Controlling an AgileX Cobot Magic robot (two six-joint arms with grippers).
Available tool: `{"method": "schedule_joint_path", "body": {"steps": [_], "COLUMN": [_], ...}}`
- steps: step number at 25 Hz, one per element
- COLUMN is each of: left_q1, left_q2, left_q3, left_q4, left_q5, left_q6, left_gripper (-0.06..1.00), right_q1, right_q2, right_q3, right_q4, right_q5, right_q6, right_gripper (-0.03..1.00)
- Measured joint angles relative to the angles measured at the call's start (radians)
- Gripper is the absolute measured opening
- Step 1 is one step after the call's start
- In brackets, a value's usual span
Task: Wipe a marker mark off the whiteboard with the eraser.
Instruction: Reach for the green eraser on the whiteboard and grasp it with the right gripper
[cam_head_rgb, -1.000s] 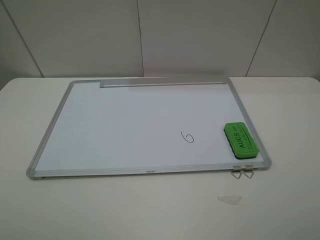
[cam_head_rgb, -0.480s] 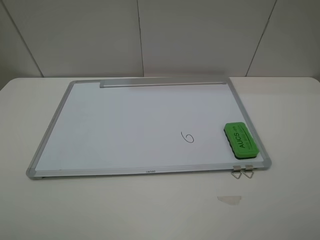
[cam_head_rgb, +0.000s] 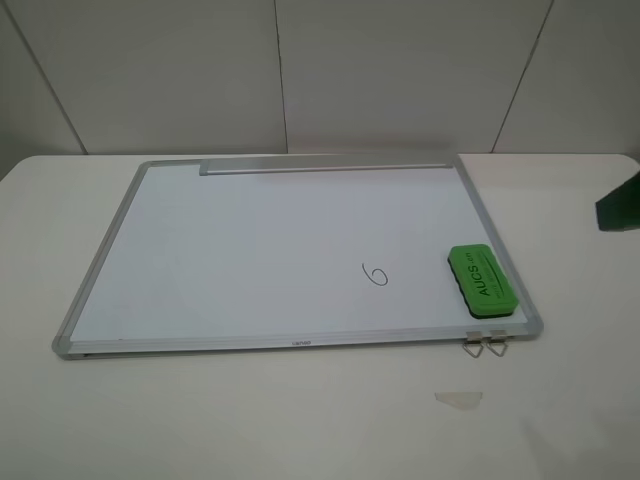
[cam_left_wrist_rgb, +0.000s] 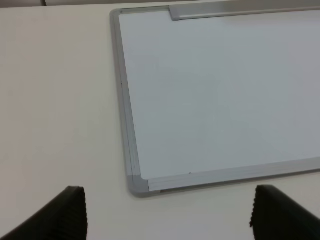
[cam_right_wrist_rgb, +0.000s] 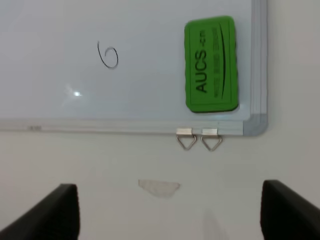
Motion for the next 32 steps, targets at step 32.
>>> {"method": "schedule_joint_path", "body": {"steps": [32], "left_q1": [0.000], "left_q2": [0.000], "left_q3": [0.000], "left_q4": [0.000], "left_q5": [0.000], "left_q6": [0.000], "left_gripper": [0.69], "right_q1": [0.306], "right_q2": [0.969], "right_q3": [-0.315], "right_q4": [-0.319], "right_q5": [-0.209], "right_q6": [0.100], "right_gripper": [0.74]}}
